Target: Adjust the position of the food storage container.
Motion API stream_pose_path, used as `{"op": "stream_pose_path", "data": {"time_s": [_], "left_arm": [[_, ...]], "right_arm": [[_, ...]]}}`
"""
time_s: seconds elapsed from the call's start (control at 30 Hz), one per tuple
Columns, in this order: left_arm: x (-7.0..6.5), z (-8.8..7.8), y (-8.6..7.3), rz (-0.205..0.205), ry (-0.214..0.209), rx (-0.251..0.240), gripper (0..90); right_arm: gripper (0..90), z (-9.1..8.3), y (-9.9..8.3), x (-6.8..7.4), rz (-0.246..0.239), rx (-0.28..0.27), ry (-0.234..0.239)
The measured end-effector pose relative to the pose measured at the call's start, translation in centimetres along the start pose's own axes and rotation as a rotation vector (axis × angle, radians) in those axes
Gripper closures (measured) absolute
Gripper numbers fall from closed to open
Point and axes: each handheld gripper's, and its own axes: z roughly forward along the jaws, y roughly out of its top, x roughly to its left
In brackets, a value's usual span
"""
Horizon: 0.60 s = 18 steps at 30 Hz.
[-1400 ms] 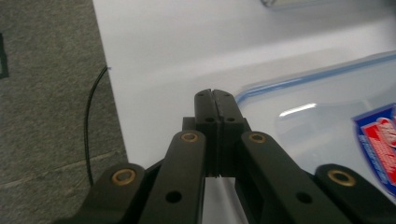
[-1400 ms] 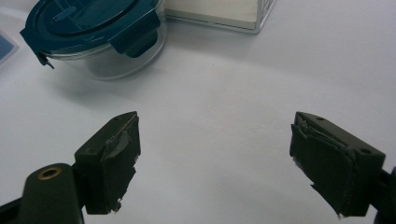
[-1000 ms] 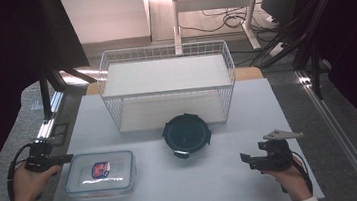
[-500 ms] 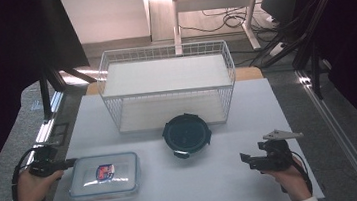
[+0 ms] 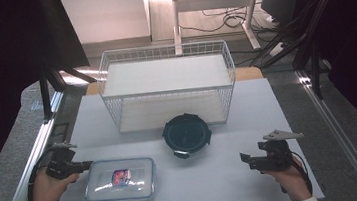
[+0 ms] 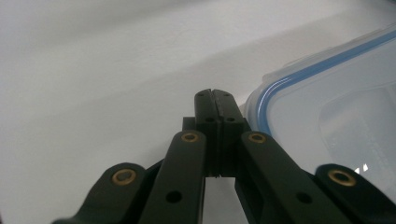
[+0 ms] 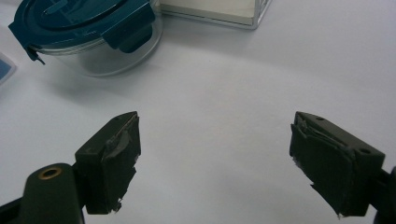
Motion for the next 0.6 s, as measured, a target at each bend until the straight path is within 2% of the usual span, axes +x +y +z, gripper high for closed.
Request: {"op": "stream_pose_path", "data": {"time_s": [0.1,0.23,0.3,0.33,0.43,0.6], "left_arm": [[0.2,-0.3,-0.2,-0.004,-0.005,-0.009,90.0],[0.8,-1.6,-1.8,-0.022,0.018,-0.003,90.0],[0.9,-1.8,-2.2,-0.025,0.016,-0.002,90.0],[0.8,-2.2,-2.9,-0.026,0.012,-0.002,90.0],[0.5,-2.5,-3.6,-0.023,-0.013,-0.005,90.0],[-0.5,-2.1,-4.4,-0.001,-0.043,0.009,90.0]], "right_arm": [[16.3,-0.1,0.0,0.0,0.001,-0.002,-0.001],[16.4,-0.1,-0.1,0.0,0.001,-0.001,-0.001],[16.4,0.0,-0.1,0.0,0.004,0.001,-0.001],[16.4,0.0,-0.1,0.0,0.004,0.002,-0.002],[16.4,0.0,0.0,0.0,0.001,0.004,-0.003],[16.4,-0.1,0.0,0.2,-0.001,-0.001,-0.004]]}}
